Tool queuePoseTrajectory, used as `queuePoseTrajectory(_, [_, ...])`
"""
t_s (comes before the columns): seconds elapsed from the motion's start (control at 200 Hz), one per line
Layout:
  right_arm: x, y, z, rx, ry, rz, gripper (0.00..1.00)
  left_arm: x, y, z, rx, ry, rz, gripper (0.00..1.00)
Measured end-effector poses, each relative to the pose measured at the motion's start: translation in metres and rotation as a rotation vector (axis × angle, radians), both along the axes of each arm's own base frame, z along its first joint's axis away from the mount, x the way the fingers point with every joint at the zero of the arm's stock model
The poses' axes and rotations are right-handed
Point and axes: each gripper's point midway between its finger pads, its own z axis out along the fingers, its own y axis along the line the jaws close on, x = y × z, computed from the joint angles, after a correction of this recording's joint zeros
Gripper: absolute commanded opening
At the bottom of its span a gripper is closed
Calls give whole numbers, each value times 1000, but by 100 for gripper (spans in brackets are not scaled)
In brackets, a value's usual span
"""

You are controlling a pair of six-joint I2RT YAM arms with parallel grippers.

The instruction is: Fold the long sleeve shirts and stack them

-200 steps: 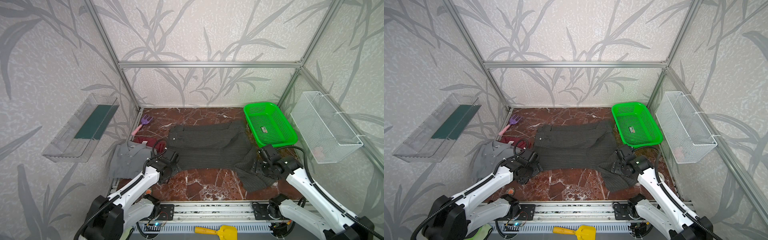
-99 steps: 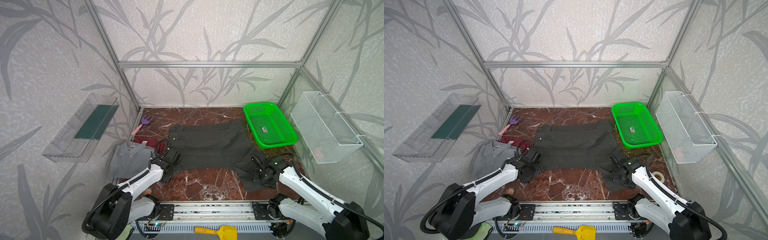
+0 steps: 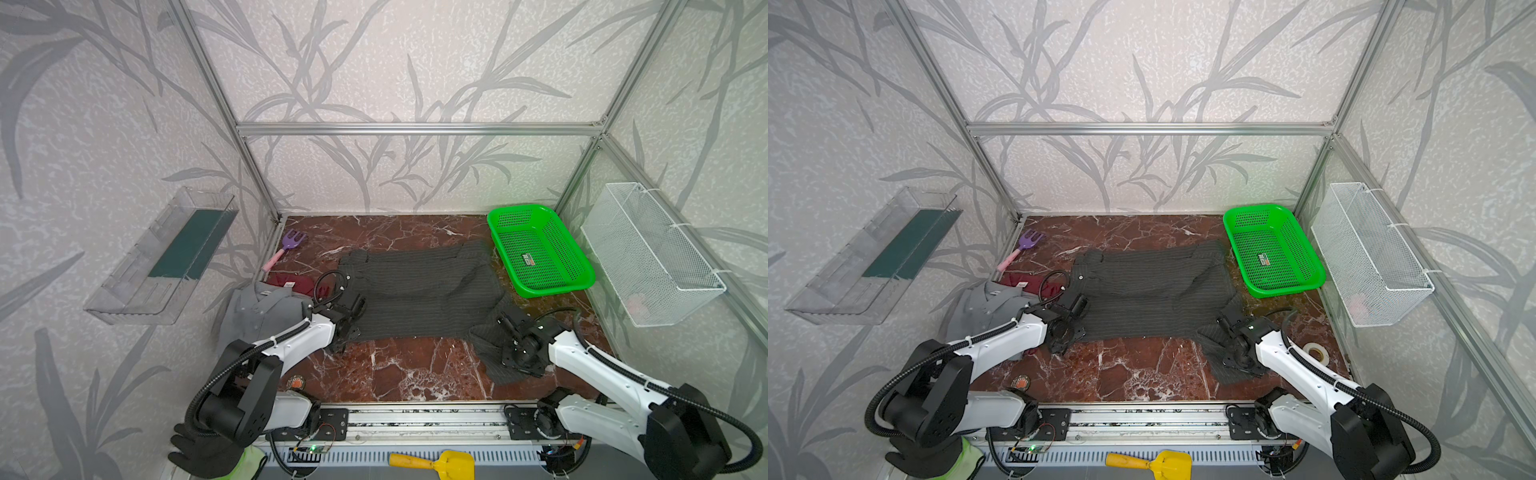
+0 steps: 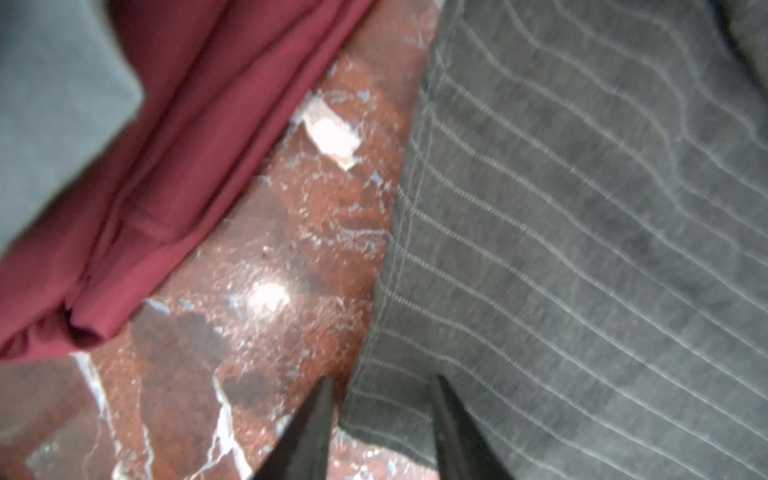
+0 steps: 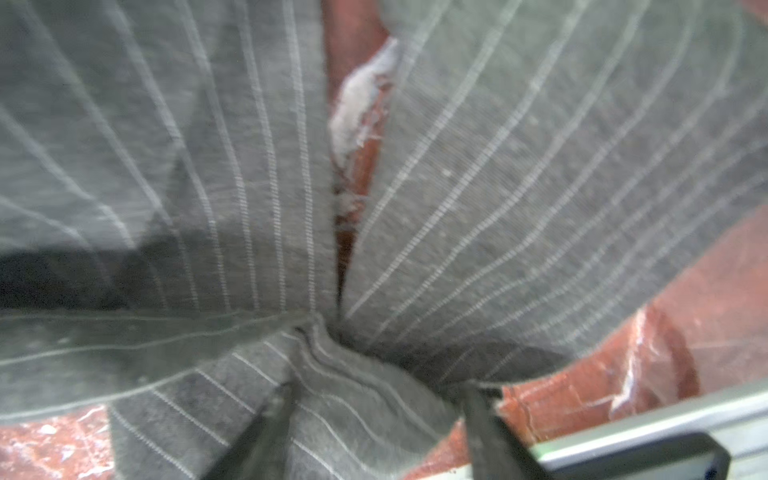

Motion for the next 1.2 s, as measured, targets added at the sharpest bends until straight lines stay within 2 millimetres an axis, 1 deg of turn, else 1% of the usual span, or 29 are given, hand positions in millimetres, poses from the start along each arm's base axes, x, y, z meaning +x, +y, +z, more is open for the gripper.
queuePoseTrajectory(0.06, [2,1,-1,7,-14,6,29,2,0,0,0,-7,-4,21])
queuePoseTrajectory(0.125, [3,2,-3,17,-28,9,22,4,0,0,-2,-12,-5,14])
queuePoseTrajectory(0.175, [3,2,-3,20,-33,15,13,5,0,1,-6,-15,-2,10])
queuePoseTrajectory(0.19, [3,3,-4,22,-35,14,10,5,0,1,-5,-15,-4,7])
queuePoseTrajectory(0.235, [4,3,-3,23,-39,19,4,5,0,1,-5,-14,-6,0])
queuePoseTrajectory(0.27, [4,3,-3,22,-43,23,0,5,0,1,-6,-15,-8,0])
queuePoseTrajectory(0.395, [8,1,7,9,-68,35,0,4,0,2,-12,-12,-8,0])
queuePoseTrajectory(0.625, [26,2,49,17,-180,44,0,-13,2,8,-26,32,-15,0])
queuePoseTrajectory(0.76, [38,0,82,8,-263,60,0,-19,2,20,-45,28,-16,0])
queuePoseTrajectory(0.865, [50,-1,117,2,-365,76,0,-18,1,33,-57,4,-17,0])
queuePoseTrajectory(0.9, [53,-1,126,0,-389,84,0,-17,1,38,-60,-6,-17,0])
queuePoseTrajectory(0.93, [57,-2,137,-3,-422,94,0,-16,1,42,-60,-12,-14,0])
queuePoseTrajectory(1.11, [74,-1,181,-30,-536,153,0,-8,1,63,-72,-39,-1,0])
queuePoseTrajectory(1.205, [87,1,205,-48,-606,186,0,-2,1,73,-79,-50,4,0])
